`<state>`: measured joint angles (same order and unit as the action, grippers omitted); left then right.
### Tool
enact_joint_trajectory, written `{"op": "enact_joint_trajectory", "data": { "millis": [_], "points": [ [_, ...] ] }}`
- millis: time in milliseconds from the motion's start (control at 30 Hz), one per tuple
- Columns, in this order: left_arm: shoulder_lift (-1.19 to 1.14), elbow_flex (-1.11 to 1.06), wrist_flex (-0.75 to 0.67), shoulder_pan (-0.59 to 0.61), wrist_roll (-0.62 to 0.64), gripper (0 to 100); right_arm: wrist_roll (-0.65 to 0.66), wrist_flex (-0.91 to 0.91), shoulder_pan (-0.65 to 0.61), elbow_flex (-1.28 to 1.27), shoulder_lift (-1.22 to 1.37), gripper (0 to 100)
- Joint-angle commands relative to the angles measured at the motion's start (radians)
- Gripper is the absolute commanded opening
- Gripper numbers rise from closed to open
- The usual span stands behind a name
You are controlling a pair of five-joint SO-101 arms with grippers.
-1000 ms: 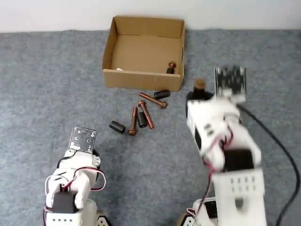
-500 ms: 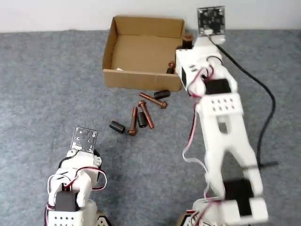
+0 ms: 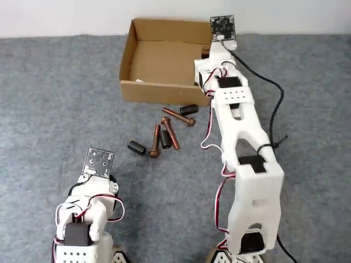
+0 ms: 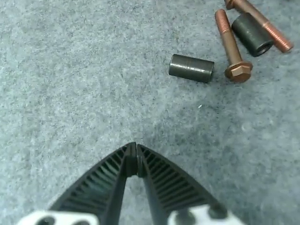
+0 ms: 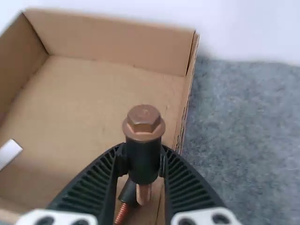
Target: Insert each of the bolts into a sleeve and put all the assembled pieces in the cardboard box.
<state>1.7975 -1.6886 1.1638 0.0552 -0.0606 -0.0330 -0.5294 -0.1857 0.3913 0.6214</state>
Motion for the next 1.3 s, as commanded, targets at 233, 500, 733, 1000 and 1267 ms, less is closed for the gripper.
{"op": "enact_joint_trajectory", "data": {
  "millis": [233, 500, 733, 1000, 1267],
  "points": [
    [0.003, 0.005, 0.008, 0.003, 0.011, 1, -0.003, -0.194, -0.007, 0.147, 0.067, 1.3],
    [0.003, 0.005, 0.008, 0.003, 0.011, 1, -0.003, -0.381, -0.015, 0.232, 0.065, 19.2],
    [0.008, 0.005, 0.0, 0.006, 0.011, 1, -0.003, -0.535, -0.07, 0.454, 0.065, 10.4],
    [0.009, 0.005, -0.071, 0.203, 0.212, 1, -0.008, -0.82, -0.179, 0.678, 0.065, 1.4],
    [0.006, 0.005, -0.069, 0.201, 0.218, 1, -0.011, -1.112, -0.252, 0.712, 0.068, 1.4]
  ]
}}
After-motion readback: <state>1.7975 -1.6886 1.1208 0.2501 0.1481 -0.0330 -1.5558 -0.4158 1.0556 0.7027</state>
